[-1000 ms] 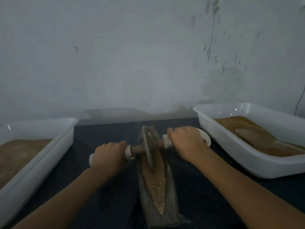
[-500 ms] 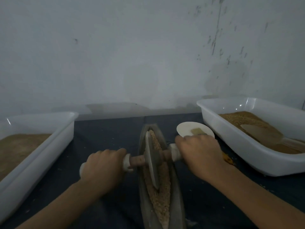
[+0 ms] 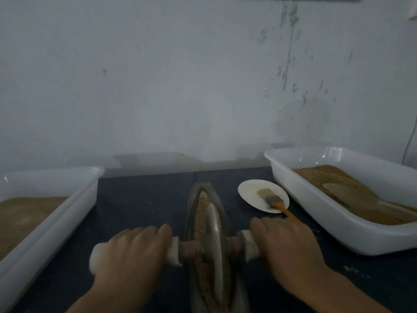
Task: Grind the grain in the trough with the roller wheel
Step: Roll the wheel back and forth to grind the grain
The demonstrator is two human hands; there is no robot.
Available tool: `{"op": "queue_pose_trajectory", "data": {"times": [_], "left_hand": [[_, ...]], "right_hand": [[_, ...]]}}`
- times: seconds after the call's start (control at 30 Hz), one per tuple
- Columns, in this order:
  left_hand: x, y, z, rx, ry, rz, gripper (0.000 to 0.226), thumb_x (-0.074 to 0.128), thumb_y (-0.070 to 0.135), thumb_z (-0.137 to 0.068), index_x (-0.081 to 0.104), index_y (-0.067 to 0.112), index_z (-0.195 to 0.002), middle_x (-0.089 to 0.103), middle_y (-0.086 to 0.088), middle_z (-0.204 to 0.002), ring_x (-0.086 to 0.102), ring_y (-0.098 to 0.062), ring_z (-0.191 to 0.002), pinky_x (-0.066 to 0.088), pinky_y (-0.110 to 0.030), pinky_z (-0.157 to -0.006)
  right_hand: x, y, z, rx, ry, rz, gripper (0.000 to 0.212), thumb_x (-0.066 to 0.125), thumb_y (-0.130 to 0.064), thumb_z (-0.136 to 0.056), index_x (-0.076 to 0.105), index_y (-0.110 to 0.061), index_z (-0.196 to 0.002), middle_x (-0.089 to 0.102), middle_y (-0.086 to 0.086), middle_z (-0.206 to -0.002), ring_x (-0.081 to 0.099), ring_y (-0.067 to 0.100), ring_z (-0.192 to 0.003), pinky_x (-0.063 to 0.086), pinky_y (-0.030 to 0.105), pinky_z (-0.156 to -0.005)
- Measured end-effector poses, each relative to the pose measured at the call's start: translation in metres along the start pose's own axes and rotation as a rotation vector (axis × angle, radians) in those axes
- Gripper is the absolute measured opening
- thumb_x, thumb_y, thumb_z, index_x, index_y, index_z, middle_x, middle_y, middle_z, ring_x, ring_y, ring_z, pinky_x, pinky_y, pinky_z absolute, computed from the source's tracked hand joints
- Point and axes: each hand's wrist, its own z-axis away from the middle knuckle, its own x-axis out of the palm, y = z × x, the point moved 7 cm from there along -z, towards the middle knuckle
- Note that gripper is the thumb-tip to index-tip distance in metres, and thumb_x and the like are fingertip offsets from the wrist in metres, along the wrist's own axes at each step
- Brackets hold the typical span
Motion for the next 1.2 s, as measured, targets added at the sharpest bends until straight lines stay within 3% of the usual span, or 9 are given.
{"op": "queue_pose_trajectory", "data": {"times": [0.1,0.2,0.27,0.4,0.63,0.73,0.87,1.03,1.2], "left_hand": [[-0.004,0.004,0.011,-0.011,-0.074,0.026,0.053,0.087,0.036,-0.023,0.053,0.029,-0.061,0.048,0.009,-0.05,0.051,-0.011,-0.039,0.03,-0.024,-0.043],[0.019,-0.012,0.0,-0.141,-0.172,-0.012,0.029,0.061,0.049,-0.076,0.037,0.035,-0.084,0.052,0.012,-0.081,0.057,-0.008,-0.075,0.031,-0.027,-0.062],[0.038,-0.025,-0.015,-0.217,-0.203,-0.009,0.021,0.052,0.046,-0.085,0.034,0.036,-0.086,0.053,0.013,-0.085,0.054,-0.008,-0.077,0.034,-0.028,-0.064],[0.062,-0.043,-0.049,-0.286,-0.169,0.02,0.012,0.053,0.04,-0.086,0.043,0.034,-0.087,0.059,0.009,-0.086,0.058,-0.015,-0.077,0.045,-0.031,-0.066],[0.048,-0.034,-0.04,-0.258,-0.156,-0.057,0.027,0.057,0.043,-0.085,0.032,0.034,-0.084,0.058,0.01,-0.089,0.047,-0.01,-0.07,0.033,-0.028,-0.062],[0.027,-0.017,-0.015,-0.169,-0.166,-0.063,0.028,0.061,0.043,-0.082,0.034,0.035,-0.086,0.057,0.012,-0.088,0.055,-0.008,-0.074,0.037,-0.027,-0.063],[-0.001,0.005,-0.001,-0.043,-0.123,-0.092,0.045,0.084,0.034,-0.054,0.044,0.03,-0.073,0.051,0.011,-0.062,0.051,-0.009,-0.051,0.036,-0.025,-0.048],[0.016,-0.01,-0.022,-0.076,-0.125,-0.151,0.034,0.066,0.041,-0.075,0.033,0.033,-0.08,0.057,0.011,-0.079,0.058,-0.011,-0.07,0.031,-0.028,-0.057],[0.055,-0.037,-0.061,-0.146,-0.136,-0.089,0.026,0.058,0.043,-0.08,0.033,0.033,-0.079,0.056,0.009,-0.079,0.057,-0.016,-0.071,0.033,-0.03,-0.06]], "right_hand": [[0.002,-0.001,0.008,0.033,-0.112,0.036,0.042,0.085,-0.032,-0.049,0.051,-0.03,-0.073,0.055,-0.005,-0.06,0.053,0.01,-0.052,0.029,0.023,-0.046],[0.011,0.003,-0.009,0.035,-0.096,0.091,0.019,0.064,-0.028,-0.081,0.047,-0.03,-0.088,0.059,-0.006,-0.081,0.057,0.012,-0.07,0.041,0.026,-0.056],[0.02,0.007,-0.03,0.039,-0.081,0.097,0.013,0.058,-0.025,-0.087,0.048,-0.027,-0.094,0.061,-0.005,-0.087,0.059,0.016,-0.075,0.047,0.03,-0.062],[0.031,0.015,-0.078,0.041,-0.022,0.138,0.017,0.061,-0.025,-0.087,0.049,-0.022,-0.099,0.064,-0.001,-0.086,0.061,0.019,-0.073,0.043,0.031,-0.057],[0.03,0.011,-0.06,0.056,0.025,0.086,0.017,0.064,-0.024,-0.084,0.051,-0.022,-0.094,0.063,-0.003,-0.082,0.06,0.018,-0.071,0.045,0.031,-0.059],[0.02,0.006,-0.022,0.045,0.064,0.032,0.03,0.079,-0.024,-0.065,0.052,-0.024,-0.079,0.059,-0.005,-0.066,0.056,0.014,-0.056,0.043,0.028,-0.047],[0.011,0.0,0.008,0.051,0.051,0.014,0.047,0.087,-0.02,-0.042,0.046,-0.027,-0.064,0.047,-0.008,-0.05,0.045,0.012,-0.041,0.036,0.028,-0.035],[0.033,0.01,-0.002,0.113,-0.053,0.037,0.033,0.064,-0.031,-0.08,0.031,-0.031,-0.079,0.055,-0.008,-0.071,0.053,0.012,-0.061,0.046,0.031,-0.054],[0.037,0.016,-0.046,0.11,-0.003,0.025,0.02,0.063,-0.031,-0.085,0.046,-0.026,-0.092,0.062,-0.004,-0.081,0.057,0.015,-0.068,0.039,0.029,-0.055]]}}
